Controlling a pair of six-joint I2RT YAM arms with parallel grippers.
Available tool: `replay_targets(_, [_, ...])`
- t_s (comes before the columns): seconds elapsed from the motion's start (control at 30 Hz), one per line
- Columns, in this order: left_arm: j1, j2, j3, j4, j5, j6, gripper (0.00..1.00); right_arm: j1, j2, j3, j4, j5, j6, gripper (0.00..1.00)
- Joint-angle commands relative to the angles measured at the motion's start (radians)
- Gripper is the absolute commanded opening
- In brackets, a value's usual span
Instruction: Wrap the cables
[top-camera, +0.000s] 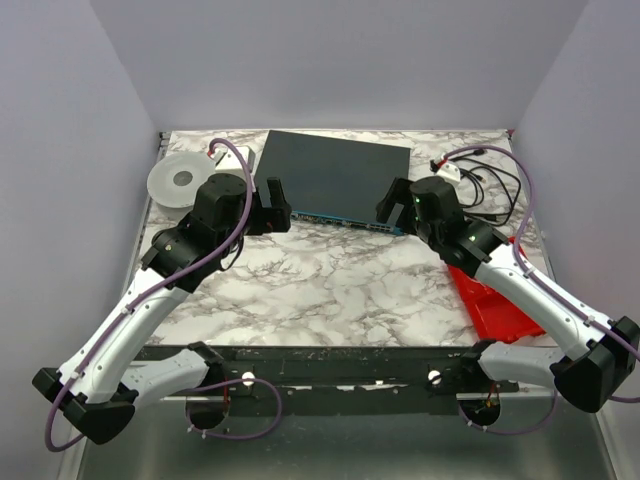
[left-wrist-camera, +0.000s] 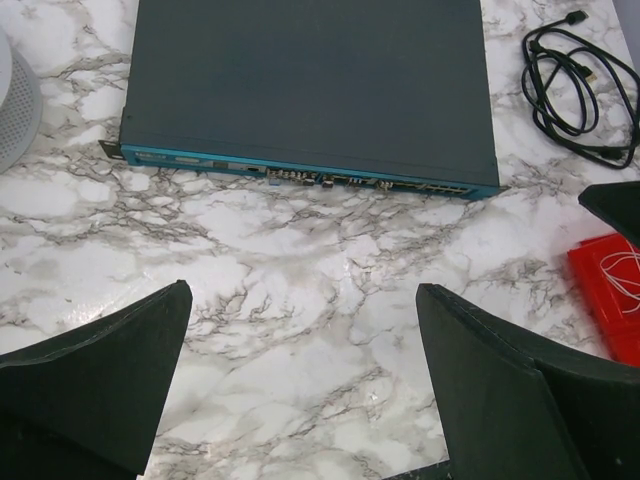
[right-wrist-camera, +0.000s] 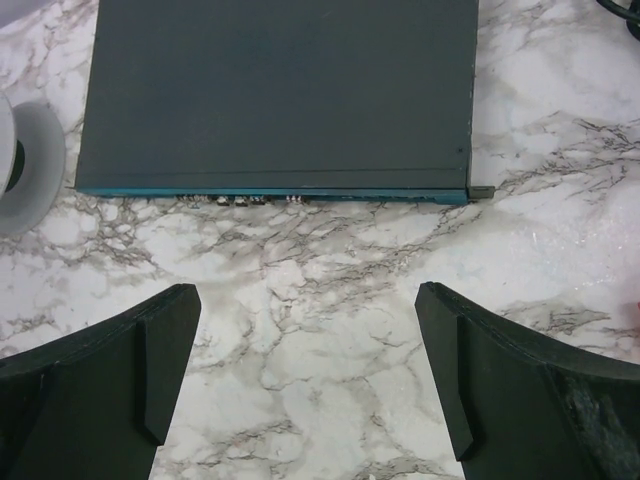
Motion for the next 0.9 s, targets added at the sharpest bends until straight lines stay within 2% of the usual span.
replay_targets(0.0, [0.008, -0.018, 0.011, -0.024, -0.020, -0.008, 0.99, 0.003, -0.022, -0.016, 0.029, -0.019, -0.017, 1.00])
replay_targets(0.3, [0.042, 0.008, 0.060, -0.103, -0.086, -0.076, 0.99, 0.003, -0.021, -0.024, 0.028, -0.037, -0.025, 1.00])
replay_targets(0.6, [0.210, 0.154, 0.173, -0.160, -0.099, -0.165, 0.99, 0.003, -0.019, -0.035, 0.002, -0.053, -0.027, 1.00])
replay_targets(0.73, [0.308, 0.297, 0.206, -0.110, -0.199, -0.164, 0.99, 0.003, -0.030, -0.071, 0.025, -0.068, -0.021, 1.00])
replay_targets(0.87, [0.374, 0.548, 0.384, -0.154, -0.348, -0.102, 0.96, 0.002, -0.022, -0.083, 0.029, -0.090, -0.018, 1.00])
